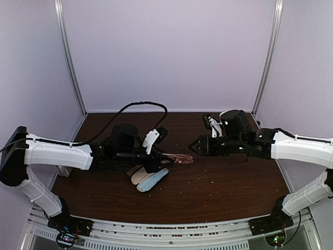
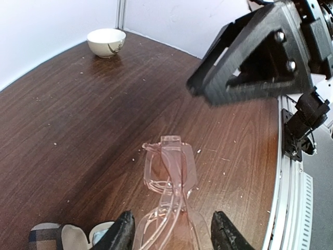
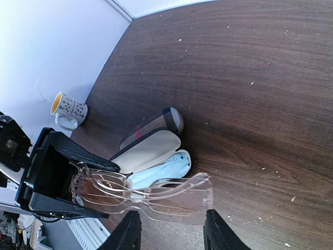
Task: Organize the sunglasses
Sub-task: Fold the right temple of the sunglasses with the sunglasses, then pass from the left arm to the right
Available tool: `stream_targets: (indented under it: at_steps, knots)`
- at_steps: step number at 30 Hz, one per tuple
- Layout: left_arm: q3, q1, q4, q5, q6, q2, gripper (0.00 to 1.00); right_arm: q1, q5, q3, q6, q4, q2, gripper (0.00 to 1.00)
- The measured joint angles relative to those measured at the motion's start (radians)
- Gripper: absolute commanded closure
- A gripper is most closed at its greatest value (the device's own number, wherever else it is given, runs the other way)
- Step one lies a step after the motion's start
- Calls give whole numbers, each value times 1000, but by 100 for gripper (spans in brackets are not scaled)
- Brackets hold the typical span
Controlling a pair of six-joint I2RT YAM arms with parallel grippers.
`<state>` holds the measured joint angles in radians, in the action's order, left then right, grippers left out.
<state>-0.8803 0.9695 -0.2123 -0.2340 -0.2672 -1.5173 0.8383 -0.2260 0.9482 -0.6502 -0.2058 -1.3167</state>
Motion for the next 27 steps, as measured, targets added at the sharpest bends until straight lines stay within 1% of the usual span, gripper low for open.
stream_targets:
  at_steps: [5, 10, 17, 22, 27]
  knots:
    - [29, 0, -7, 36, 0, 42, 83, -29, 35, -98, -63, 27, 109, 57]
    - [45, 0, -26, 69, 0, 67, 84, -30, 48, -237, -219, 111, 162, 58]
    - [65, 0, -35, 121, 0, 91, 84, -24, 61, -361, -441, 262, 220, 58]
    - [74, 0, -50, 145, 0, 99, 84, -5, 66, -413, -577, 408, 198, 59]
    - [75, 0, -56, 151, 0, 99, 84, 27, 64, -416, -678, 565, 103, 60]
